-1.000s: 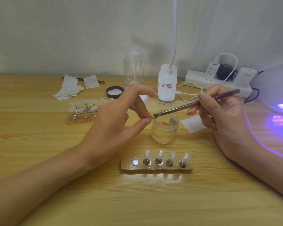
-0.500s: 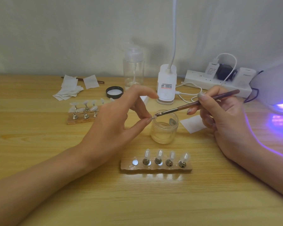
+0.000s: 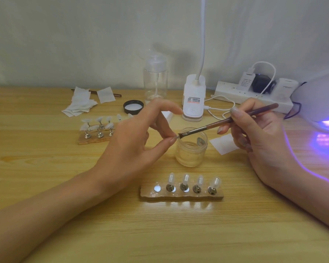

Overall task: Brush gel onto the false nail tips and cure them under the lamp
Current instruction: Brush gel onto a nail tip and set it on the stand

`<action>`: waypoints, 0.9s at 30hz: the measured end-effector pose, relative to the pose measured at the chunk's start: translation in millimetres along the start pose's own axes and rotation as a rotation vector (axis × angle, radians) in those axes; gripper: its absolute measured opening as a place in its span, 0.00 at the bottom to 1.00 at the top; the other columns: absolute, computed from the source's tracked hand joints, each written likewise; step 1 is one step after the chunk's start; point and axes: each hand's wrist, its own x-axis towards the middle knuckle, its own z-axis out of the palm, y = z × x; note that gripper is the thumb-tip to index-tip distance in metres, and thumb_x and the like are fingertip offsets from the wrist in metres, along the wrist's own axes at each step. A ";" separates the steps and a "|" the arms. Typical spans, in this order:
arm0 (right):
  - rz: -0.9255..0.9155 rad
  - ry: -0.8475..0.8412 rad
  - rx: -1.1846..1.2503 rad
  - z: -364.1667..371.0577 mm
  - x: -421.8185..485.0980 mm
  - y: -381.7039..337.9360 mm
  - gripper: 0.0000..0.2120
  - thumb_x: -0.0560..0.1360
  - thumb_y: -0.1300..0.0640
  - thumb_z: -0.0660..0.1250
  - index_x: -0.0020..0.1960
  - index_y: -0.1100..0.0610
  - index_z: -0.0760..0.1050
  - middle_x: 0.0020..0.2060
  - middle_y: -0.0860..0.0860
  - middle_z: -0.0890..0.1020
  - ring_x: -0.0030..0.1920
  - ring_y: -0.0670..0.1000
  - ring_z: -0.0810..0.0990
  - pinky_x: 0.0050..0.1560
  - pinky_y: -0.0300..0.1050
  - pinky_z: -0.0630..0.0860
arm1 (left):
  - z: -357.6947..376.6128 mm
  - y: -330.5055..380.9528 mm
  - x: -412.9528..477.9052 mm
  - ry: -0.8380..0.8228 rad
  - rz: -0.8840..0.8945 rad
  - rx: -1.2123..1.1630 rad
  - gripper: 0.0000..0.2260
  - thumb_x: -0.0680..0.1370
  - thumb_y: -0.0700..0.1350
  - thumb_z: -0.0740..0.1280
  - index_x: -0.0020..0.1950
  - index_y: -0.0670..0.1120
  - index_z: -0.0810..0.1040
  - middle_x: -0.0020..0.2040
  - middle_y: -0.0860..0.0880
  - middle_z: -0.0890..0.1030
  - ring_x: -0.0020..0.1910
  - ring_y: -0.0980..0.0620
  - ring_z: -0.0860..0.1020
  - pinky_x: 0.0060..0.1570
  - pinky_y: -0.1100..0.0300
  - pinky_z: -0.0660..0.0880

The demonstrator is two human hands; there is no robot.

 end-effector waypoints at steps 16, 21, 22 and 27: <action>0.005 0.025 -0.033 -1.3 0.3 2.4 0.08 0.75 0.49 0.70 0.39 0.49 0.74 0.33 0.56 0.84 0.24 0.46 0.62 0.24 0.34 0.61 | 0.6 0.1 -0.5 0.010 0.011 0.015 0.19 0.76 0.40 0.72 0.62 0.55 0.73 0.41 0.56 0.82 0.42 0.65 0.77 0.39 0.71 0.69; -0.005 0.042 -0.019 -1.8 0.3 1.9 0.09 0.74 0.49 0.69 0.38 0.48 0.73 0.33 0.55 0.83 0.24 0.46 0.62 0.24 0.34 0.61 | 0.5 -0.2 -0.9 0.007 0.003 0.011 0.18 0.76 0.41 0.72 0.62 0.55 0.73 0.42 0.57 0.82 0.43 0.64 0.77 0.40 0.72 0.68; -0.017 0.042 -0.001 -2.0 0.4 1.1 0.09 0.74 0.49 0.69 0.38 0.48 0.73 0.32 0.54 0.83 0.24 0.46 0.62 0.24 0.34 0.61 | 0.5 -0.2 -0.9 0.007 -0.002 0.006 0.18 0.76 0.41 0.72 0.62 0.55 0.73 0.42 0.56 0.82 0.44 0.64 0.78 0.40 0.72 0.68; -0.036 -0.030 0.005 0.5 -0.6 -0.3 0.10 0.74 0.46 0.71 0.38 0.47 0.73 0.33 0.55 0.84 0.23 0.45 0.62 0.24 0.34 0.61 | 0.5 1.0 -0.7 0.008 -0.016 -0.017 0.19 0.76 0.40 0.72 0.62 0.56 0.73 0.41 0.55 0.82 0.44 0.61 0.78 0.37 0.67 0.69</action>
